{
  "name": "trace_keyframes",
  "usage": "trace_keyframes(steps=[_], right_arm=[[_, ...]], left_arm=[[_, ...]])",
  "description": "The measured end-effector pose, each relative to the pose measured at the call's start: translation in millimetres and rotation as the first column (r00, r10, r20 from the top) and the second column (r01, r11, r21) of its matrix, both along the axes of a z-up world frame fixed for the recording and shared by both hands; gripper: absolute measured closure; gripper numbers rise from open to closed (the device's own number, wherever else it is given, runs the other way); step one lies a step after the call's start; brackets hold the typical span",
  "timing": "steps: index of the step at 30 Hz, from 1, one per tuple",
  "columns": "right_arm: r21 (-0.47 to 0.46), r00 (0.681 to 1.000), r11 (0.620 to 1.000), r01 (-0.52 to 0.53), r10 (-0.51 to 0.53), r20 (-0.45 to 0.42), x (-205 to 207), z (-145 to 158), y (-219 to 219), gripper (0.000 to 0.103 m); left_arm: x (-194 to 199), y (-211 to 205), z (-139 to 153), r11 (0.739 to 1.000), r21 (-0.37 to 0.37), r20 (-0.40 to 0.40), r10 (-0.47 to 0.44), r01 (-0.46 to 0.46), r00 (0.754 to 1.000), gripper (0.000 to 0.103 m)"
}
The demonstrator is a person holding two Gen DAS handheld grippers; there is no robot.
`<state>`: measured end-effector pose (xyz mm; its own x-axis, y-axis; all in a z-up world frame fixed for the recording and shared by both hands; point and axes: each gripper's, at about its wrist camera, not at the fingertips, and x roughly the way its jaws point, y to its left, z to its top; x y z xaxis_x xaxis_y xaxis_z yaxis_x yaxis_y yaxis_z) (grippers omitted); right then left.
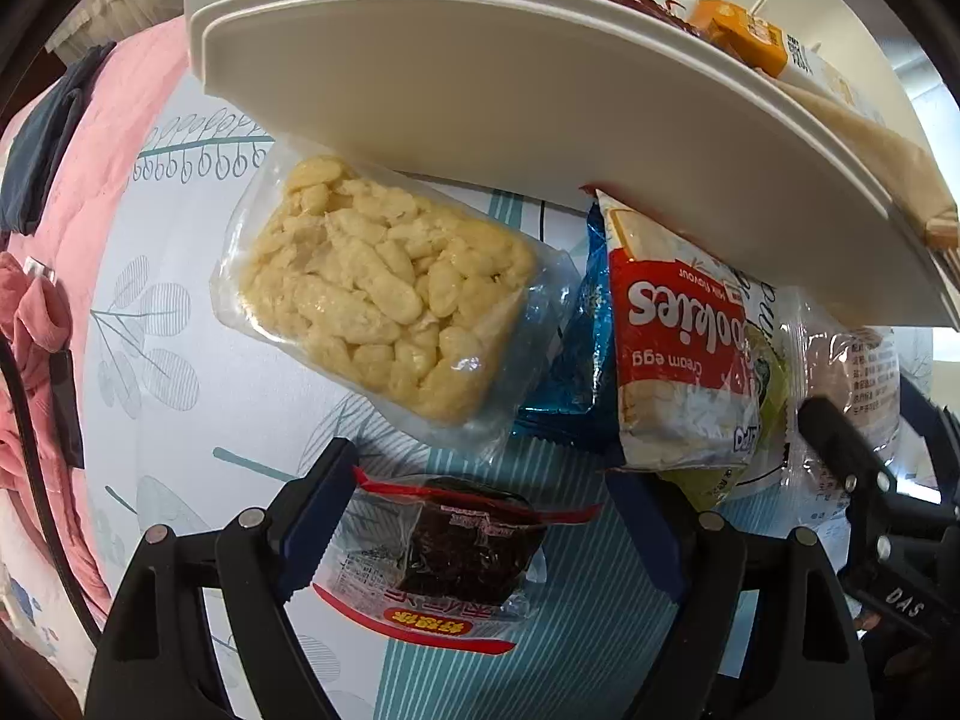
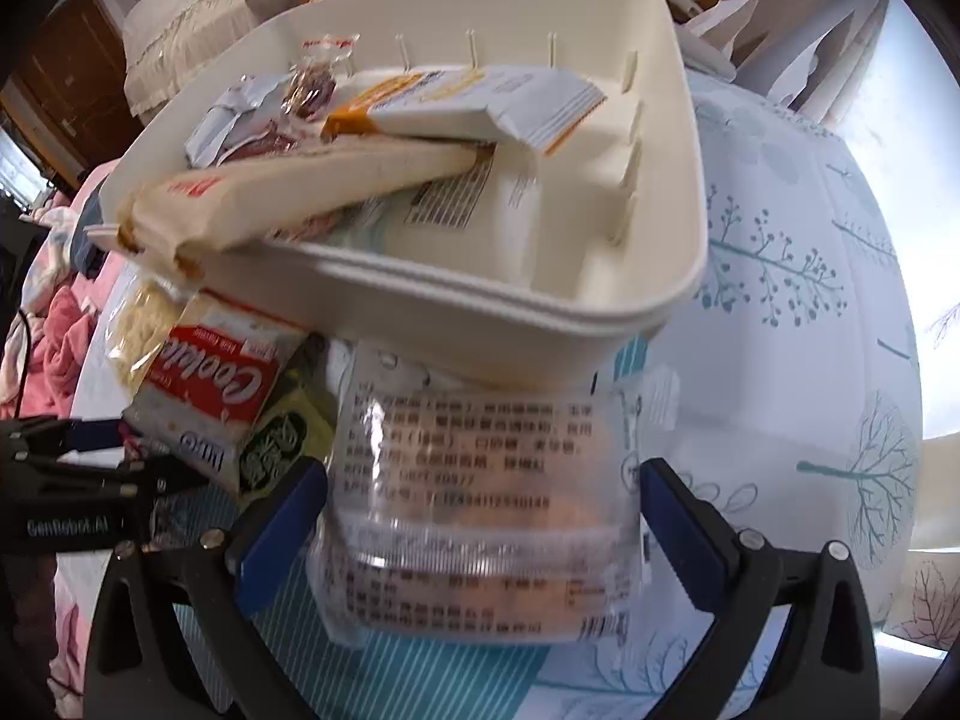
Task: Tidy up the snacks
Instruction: 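Grasp the clear printed bread bag with the right tool while the left grasps the red-label nut bag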
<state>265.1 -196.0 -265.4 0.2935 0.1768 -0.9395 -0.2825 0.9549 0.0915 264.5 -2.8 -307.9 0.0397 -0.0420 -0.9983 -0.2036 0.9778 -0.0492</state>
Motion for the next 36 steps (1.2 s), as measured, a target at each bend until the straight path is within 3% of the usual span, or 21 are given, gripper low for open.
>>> trace_keyframes(steps=[7,10,12,17,26,36], right_arm=[[-0.033,1.0,0.999,0.024,-0.023,0.016,7,-8,7,0.0],[-0.032,0.999,0.999,0.038,-0.037,0.022,8,-8,8,0.006],[-0.024,0.999,0.999,0.045,-0.044,0.024,5,-5,3,0.011],[-0.034,0.999,0.999,0.029,-0.028,0.033,0,1,1,0.02],[0.011,0.998,0.999,0.053,-0.053,-0.025,-12,7,-11,0.022],[0.069,0.995,0.995,0.067,-0.061,-0.081,-43,20,-30,0.022]], left_arm=[[2,-23,2,0.998,0.05,0.016,-0.036,0.035,0.999,0.023],[-5,-31,6,0.998,0.054,0.037,-0.036,0.034,0.999,0.037],[-9,-37,9,0.998,0.057,0.056,-0.042,0.039,0.998,0.055],[-14,-43,18,0.998,0.055,0.073,-0.022,0.018,0.997,0.089],[-29,-37,20,0.999,0.021,0.081,0.034,-0.036,0.996,0.098],[-68,-43,29,0.995,-0.044,0.106,0.098,-0.094,0.99,0.099]])
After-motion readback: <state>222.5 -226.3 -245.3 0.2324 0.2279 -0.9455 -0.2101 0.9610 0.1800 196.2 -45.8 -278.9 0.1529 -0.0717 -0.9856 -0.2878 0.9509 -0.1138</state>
